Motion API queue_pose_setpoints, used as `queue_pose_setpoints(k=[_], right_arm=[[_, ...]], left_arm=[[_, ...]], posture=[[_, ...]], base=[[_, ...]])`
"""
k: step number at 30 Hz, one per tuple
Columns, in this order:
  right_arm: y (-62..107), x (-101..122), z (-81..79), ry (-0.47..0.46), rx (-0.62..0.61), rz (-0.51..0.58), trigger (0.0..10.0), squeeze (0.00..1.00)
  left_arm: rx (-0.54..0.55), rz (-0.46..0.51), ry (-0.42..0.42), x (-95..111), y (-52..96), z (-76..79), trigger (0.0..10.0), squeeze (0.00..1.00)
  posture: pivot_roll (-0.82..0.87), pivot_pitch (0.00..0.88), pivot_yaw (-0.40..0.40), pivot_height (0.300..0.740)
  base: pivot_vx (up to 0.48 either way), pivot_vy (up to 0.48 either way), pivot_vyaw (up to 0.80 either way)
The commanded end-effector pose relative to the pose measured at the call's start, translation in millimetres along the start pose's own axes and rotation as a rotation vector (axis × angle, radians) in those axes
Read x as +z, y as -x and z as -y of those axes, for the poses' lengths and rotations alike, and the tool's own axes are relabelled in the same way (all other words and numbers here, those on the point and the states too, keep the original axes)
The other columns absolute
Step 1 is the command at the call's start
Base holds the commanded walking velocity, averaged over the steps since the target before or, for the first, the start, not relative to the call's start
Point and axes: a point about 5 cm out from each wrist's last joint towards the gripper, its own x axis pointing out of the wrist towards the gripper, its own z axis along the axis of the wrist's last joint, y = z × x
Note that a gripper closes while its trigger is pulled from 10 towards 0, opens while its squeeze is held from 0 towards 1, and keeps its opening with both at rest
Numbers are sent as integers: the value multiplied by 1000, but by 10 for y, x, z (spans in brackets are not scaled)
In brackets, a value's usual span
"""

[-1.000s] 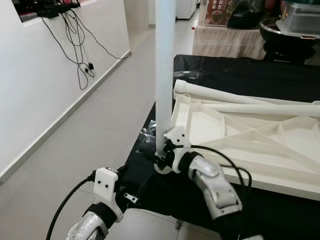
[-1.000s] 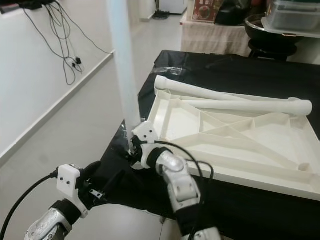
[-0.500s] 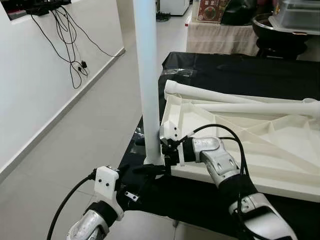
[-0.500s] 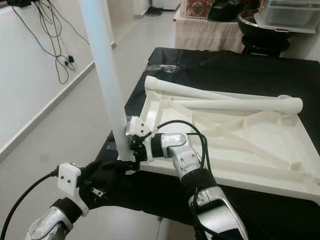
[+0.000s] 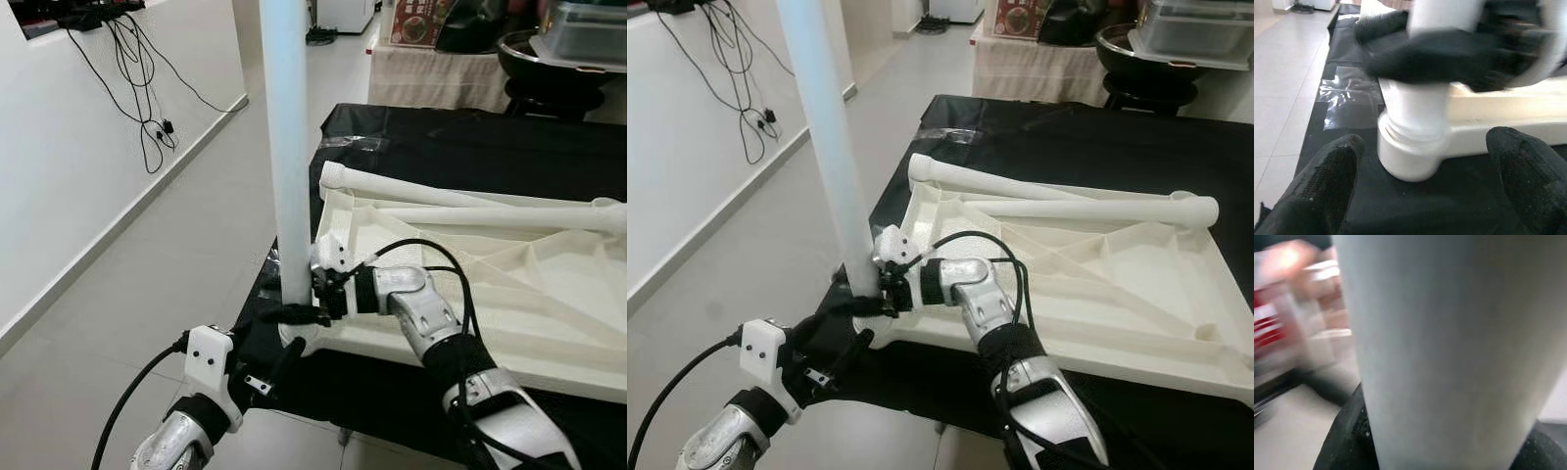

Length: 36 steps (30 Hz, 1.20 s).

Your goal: Building children table

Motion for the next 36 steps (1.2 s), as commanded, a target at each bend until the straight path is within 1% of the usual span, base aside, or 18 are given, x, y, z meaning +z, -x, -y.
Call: queue_pose_setpoints(k=[1, 2, 3, 4, 6, 17, 18, 19, 20, 21, 23, 24, 25, 26, 27, 28, 29, 36], right_arm=[[54, -153, 15, -79, -295, -38, 0, 0], [131, -263, -89, -80, -472, -76, 0, 0], [131, -263, -89, -80, -472, -76, 0, 0], [172, -319, -215, -86, -529, -94, 0, 0], [192, -327, -271, -89, -555, -100, 0, 0], [40, -274, -239, -49, -479, -118, 0, 0], [8, -191, -253, -67, -409, -91, 10000, 0], [3, -149, -258, -76, -375, -70, 10000, 0], [-4, -101, -269, -74, -304, -41, 10000, 1000], [-4, -101, -269, -74, -304, -41, 10000, 1000], [-4, -38, -316, -53, -119, -16, 10000, 1000], [-4, -38, -316, -53, -119, -16, 10000, 1000], [6, -37, -326, -21, -9, -32, 10000, 1000], [6, -37, -326, -21, -9, -32, 10000, 1000], [13, -79, -328, 27, 96, -75, 10000, 765], [13, -79, -328, 27, 96, -75, 10000, 765], [-17, -113, -280, 38, 153, -110, 10000, 0], [-201, -51, -142, 45, 247, -155, 10000, 0]], left_arm=[[8, -10, 1, -17, 23, 2, 10000, 0], [9, -8, 0, -6, 20, -9, 10000, 0], [9, -8, 0, -6, 20, -9, 10000, 0], [11, -6, 0, 1, 18, -19, 10000, 0], [12, -7, 0, -4, 16, -30, 10000, 0], [-15, -13, -14, -18, -40, -60, 10000, 0], [9, -5, -14, -13, -34, -76, 10000, 0], [15, -3, -14, -12, -32, -79, 10000, 0], [17, -3, -15, -11, -30, -81, 10000, 0], [17, -3, -15, -11, -30, -81, 10000, 0], [16, -3, -15, -12, -30, -76, 10000, 0], [16, -3, -15, -12, -30, -76, 10000, 0], [13, -4, -15, -13, -31, -74, 10000, 0], [13, -4, -15, -13, -31, -74, 10000, 0], [9, -5, -13, -15, -31, -67, 10000, 0], [9, -5, -13, -15, -31, -67, 10000, 0], [5, -6, -12, -15, -30, -57, 10000, 0], [8, -8, -10, -4, 27, -1, 10000, 0]], posture=[[69, 144, -20, 740], [75, 157, -9, 740], [75, 157, -9, 740], [69, 161, -3, 740], [47, 141, 10, 740], [76, 110, 1, 740], [85, 109, -4, 740], [85, 109, -4, 740], [85, 109, -4, 740], [85, 109, -4, 740], [88, 108, -1, 740], [88, 108, -1, 740], [88, 108, -1, 740], [88, 108, -1, 740], [92, 108, -3, 740], [92, 108, -3, 740], [103, 113, -6, 740], [143, 148, -3, 740]], base=[[0, 0, 0], [0, 0, 0], [0, 0, 0], [0, 0, 0], [0, 0, 0], [0, 0, 0], [0, 0, 0], [0, 0, 0], [0, 0, 0], [0, 0, 0], [0, 0, 0], [0, 0, 0], [0, 0, 0], [0, 0, 0], [0, 0, 0], [0, 0, 0], [0, 0, 0], [0, 0, 0]])
